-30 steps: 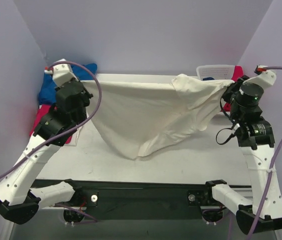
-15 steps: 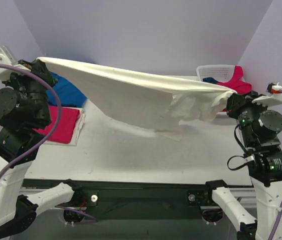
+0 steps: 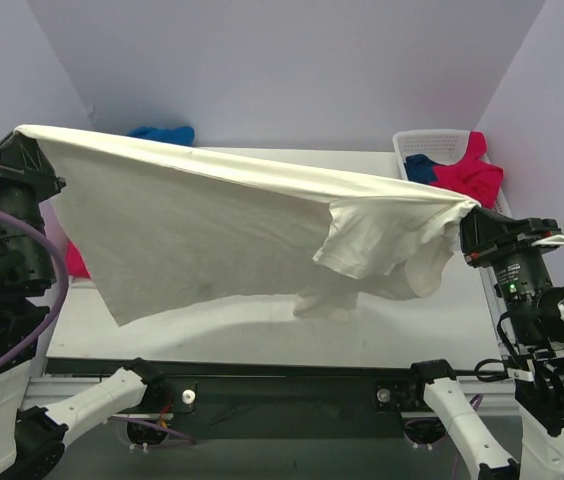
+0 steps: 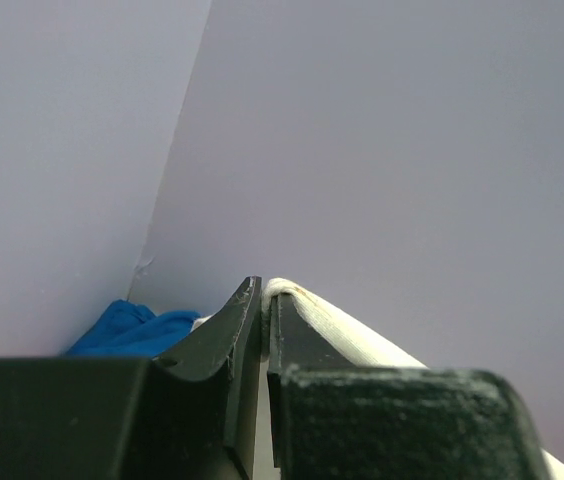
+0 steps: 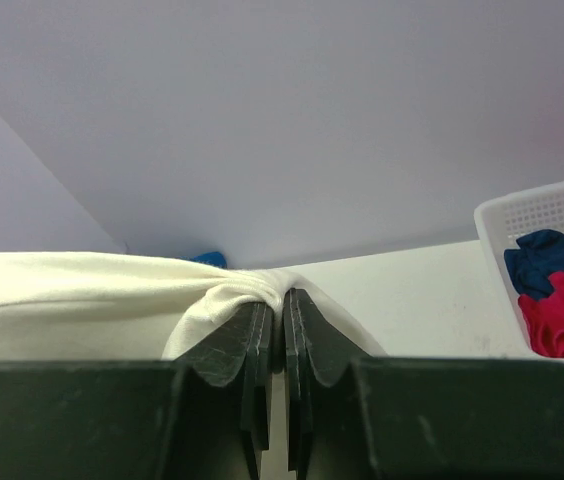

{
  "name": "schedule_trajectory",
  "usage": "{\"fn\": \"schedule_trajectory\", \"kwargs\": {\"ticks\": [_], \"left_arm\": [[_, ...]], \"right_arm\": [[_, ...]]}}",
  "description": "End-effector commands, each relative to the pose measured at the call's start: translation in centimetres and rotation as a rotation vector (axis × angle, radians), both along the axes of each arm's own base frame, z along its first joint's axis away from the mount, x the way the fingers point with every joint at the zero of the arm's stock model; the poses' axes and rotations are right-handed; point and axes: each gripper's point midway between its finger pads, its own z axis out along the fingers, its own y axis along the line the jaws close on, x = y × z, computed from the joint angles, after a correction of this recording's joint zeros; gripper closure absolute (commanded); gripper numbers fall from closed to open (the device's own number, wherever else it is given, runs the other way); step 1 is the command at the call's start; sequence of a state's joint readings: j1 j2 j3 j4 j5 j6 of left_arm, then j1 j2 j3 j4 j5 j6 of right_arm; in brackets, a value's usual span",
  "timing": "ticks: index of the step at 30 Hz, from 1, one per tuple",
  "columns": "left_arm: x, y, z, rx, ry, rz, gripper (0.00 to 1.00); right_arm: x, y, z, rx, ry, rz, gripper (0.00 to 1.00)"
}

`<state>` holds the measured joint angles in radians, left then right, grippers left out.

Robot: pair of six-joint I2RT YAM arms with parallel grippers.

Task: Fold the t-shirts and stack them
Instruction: Flatten out the tshirt

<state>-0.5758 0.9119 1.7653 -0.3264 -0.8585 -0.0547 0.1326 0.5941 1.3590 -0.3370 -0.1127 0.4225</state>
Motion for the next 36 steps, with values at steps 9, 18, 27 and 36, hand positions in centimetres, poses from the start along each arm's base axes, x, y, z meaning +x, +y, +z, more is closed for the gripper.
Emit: {"fn": "schedule_trajectory", "kwargs": {"ticks": [9,18,27,36], "left_arm": [[7.5,-1.1,-5.6,0.059,0.176,0.27,1.0],[20.1,-1.2,-33.2,-0.009,0.654,0.229,1.0],[29.2,-0.8,-43.7,0.023,0.829,0.236,1.0],[33.9,-1.8,-45.4,0.041,0.834,0.189,1.0]], "right_arm": [[12.3,-1.5,-3.5,-0.036,0.109,-0.164,1.0],[25.1,-1.5,-26.2,-0.122,0.611,-0.264,1.0],[32.9,-1.4,-35.0,-0.193,0.765,-0.276,1.0],[39.7,-1.3,-36.0,-0.208,0.748,-0.269,0.92]]}}
